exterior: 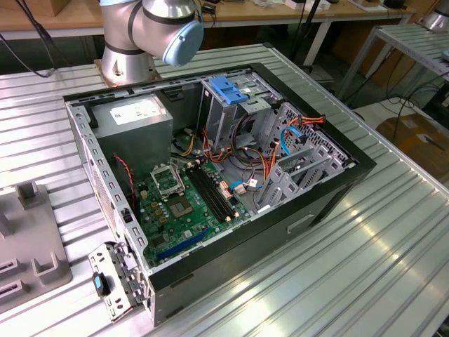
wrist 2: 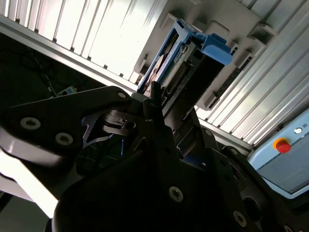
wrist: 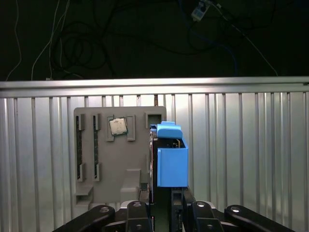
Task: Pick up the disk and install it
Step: 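Pick up the disk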
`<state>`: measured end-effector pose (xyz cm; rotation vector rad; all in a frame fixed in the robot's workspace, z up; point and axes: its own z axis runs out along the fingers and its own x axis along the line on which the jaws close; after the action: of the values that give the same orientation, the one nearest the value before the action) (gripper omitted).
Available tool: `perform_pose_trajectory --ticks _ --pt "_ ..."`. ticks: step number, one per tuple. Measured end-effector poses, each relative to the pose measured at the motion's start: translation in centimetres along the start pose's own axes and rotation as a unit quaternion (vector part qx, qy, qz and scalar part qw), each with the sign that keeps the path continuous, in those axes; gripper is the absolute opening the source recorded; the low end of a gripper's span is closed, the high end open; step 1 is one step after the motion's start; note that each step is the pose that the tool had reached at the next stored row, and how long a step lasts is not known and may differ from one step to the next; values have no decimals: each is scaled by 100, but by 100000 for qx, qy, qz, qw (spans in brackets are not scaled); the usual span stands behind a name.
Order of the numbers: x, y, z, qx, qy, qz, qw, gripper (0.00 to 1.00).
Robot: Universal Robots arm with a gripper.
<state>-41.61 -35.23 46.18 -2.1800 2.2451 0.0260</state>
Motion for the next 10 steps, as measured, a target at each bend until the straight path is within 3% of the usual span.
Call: perform_pose_trajectory --ticks 4,10 --pt "0 -10 0 -3 1 -8 100000 35" --pt "-3 -90 0 1 -1 2 100000 35"
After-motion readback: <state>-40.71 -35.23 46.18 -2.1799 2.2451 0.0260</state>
